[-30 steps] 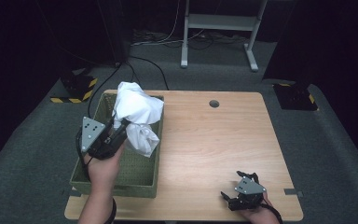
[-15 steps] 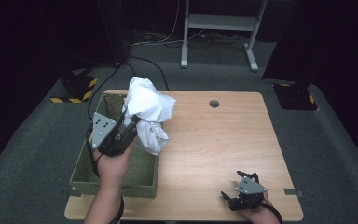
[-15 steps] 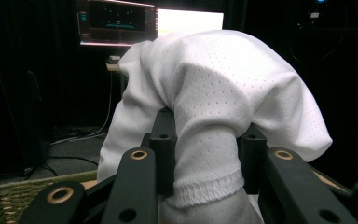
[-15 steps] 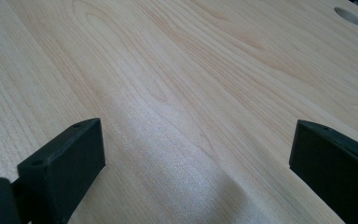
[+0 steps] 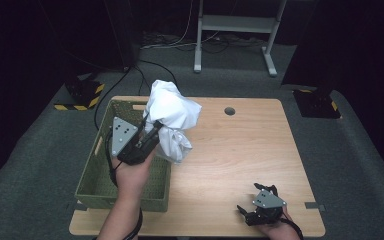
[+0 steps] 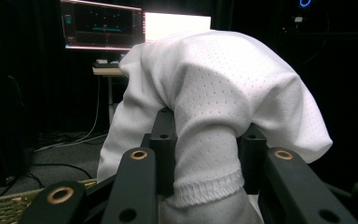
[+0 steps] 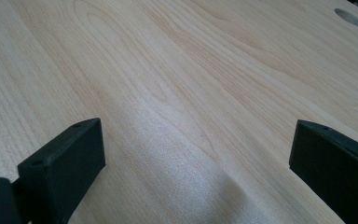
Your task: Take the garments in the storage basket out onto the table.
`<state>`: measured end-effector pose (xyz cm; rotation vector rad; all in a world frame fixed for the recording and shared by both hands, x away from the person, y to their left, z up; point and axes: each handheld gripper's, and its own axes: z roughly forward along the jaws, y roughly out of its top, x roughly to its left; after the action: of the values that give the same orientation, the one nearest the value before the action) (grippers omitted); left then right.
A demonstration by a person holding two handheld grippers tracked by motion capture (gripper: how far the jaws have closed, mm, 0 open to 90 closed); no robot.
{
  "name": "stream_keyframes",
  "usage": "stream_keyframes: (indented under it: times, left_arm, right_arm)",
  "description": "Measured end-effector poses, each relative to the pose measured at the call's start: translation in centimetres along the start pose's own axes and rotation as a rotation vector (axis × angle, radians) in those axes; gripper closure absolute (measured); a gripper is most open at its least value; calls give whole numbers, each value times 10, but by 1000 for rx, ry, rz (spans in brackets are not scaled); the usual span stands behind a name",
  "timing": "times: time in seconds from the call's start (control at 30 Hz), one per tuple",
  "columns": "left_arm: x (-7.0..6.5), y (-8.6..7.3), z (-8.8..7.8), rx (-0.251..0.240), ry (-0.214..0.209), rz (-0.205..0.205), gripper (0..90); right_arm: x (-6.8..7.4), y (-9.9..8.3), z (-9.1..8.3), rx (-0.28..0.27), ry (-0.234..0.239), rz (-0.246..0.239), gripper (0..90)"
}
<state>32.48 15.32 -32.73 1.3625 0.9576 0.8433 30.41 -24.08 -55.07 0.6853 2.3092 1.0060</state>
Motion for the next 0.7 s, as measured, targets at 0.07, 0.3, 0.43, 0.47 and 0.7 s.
stream_keyframes:
  times: [0.07, 0.3, 0.43, 0.47, 0.7]
  left_arm:
    - [-3, 2, 2, -2, -5, 1, 674]
    - [-14, 8, 7, -17, -31, 11, 674]
    - [-22, 11, 12, -17, -47, 19, 674]
    - [-23, 11, 13, -19, -49, 17, 674]
    - [-35, 13, 23, -21, -71, 22, 674]
  right_arm:
    - [0, 0, 0, 2, 1, 3, 29]
    - [0, 0, 0, 3, -3, -4, 29]
    - [0, 0, 0, 2, -2, -4, 29]
    - [0, 0, 0, 1, -1, -3, 29]
    - [0, 0, 0, -2, 1, 1, 29]
